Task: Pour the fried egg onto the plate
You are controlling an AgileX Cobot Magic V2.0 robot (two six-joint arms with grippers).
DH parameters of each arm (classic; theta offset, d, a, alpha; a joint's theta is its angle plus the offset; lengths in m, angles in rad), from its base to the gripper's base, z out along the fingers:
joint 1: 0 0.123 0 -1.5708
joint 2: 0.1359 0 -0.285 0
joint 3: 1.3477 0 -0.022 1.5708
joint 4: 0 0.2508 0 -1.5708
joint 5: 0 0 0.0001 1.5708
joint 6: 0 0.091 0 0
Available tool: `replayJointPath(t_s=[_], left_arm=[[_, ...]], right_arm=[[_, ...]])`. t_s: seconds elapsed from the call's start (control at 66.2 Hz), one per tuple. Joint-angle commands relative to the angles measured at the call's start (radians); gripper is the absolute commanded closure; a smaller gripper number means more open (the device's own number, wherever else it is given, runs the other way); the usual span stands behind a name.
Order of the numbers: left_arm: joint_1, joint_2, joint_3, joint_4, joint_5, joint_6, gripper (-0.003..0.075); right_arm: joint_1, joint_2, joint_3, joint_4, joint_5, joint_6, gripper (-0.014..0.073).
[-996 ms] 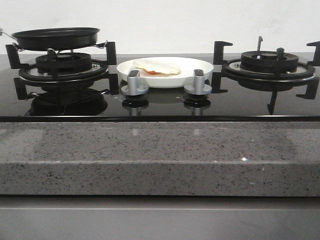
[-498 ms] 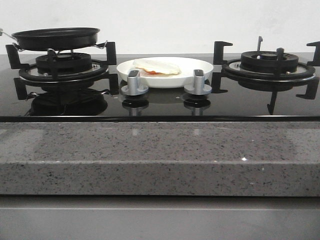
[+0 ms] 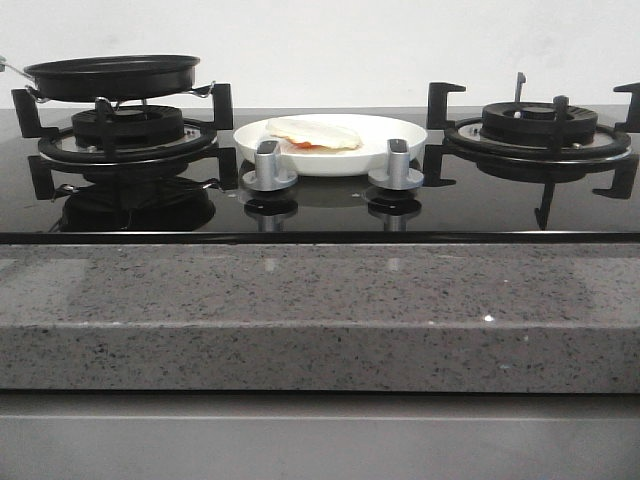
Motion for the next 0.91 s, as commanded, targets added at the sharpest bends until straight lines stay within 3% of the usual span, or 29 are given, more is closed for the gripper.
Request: replayJointPath(t_s=[0.0, 0.891], left_arm=[[0.000, -0.013, 0.005, -0.007, -0.084, 0.000, 0.0740], [0.000, -0.013, 0.005, -0.007, -0.084, 0.000, 0.0740]], right_arm=[[-0.008, -0.019, -0.007, -0.027, -0.062, -0.008, 0.0660], [-0.063, -0.019, -0.007, -0.042, -0.062, -0.008, 0.0660]])
